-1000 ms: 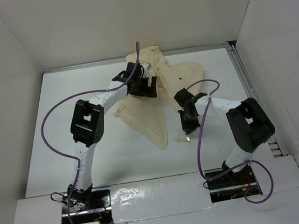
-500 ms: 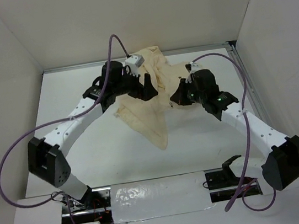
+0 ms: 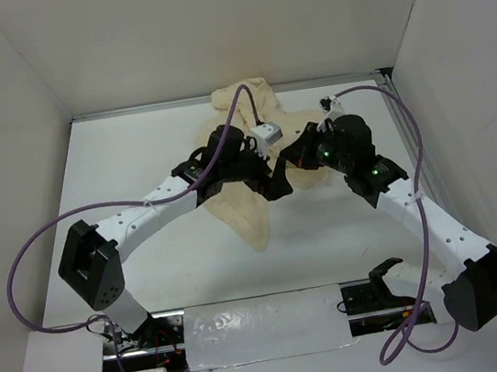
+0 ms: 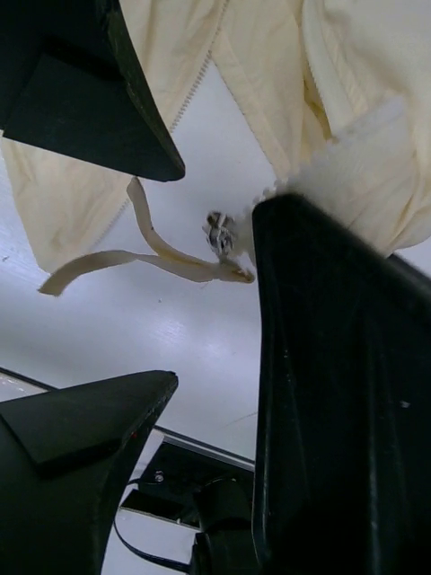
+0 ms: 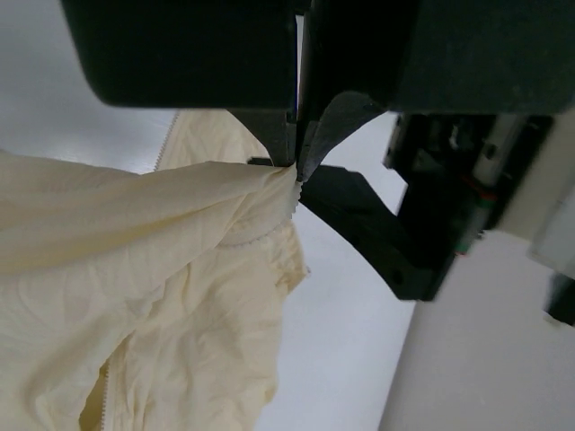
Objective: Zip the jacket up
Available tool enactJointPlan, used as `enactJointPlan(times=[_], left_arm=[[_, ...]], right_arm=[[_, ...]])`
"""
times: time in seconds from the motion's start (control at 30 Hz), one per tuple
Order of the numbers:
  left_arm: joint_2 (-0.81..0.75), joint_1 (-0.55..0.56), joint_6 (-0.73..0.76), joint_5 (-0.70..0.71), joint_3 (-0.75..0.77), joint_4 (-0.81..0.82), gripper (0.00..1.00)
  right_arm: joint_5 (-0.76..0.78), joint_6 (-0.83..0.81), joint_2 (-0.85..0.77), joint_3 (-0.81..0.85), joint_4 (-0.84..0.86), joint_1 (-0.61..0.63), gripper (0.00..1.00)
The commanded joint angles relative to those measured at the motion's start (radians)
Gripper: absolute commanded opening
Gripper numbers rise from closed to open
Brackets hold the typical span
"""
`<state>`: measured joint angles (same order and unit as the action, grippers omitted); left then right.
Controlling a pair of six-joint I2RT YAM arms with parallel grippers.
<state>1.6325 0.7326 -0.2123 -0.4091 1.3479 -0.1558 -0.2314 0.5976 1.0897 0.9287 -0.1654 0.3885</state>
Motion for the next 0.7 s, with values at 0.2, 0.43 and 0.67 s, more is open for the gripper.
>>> enactJointPlan(times=[0.2,0.43,0.67], left_arm=[[-0.002,0.031,-0.027,0.073,0.008,0.099,0.37],[-0.052,0.057,-0.111,0.148,-0.088,0.081,0.0],[-0.117,0.166,-0.257,0.22,-0.246,0.058,0.0]], right_arm=[[-0.053,0.183,-0.085,-0.073,0.158,-0.013,0.0],[0.114,0.366,-0.152,-0.177,0.325,-0.017,0.0],[0.344,0.502,-0.168,-0.166,0.36,-0.028,0.0]])
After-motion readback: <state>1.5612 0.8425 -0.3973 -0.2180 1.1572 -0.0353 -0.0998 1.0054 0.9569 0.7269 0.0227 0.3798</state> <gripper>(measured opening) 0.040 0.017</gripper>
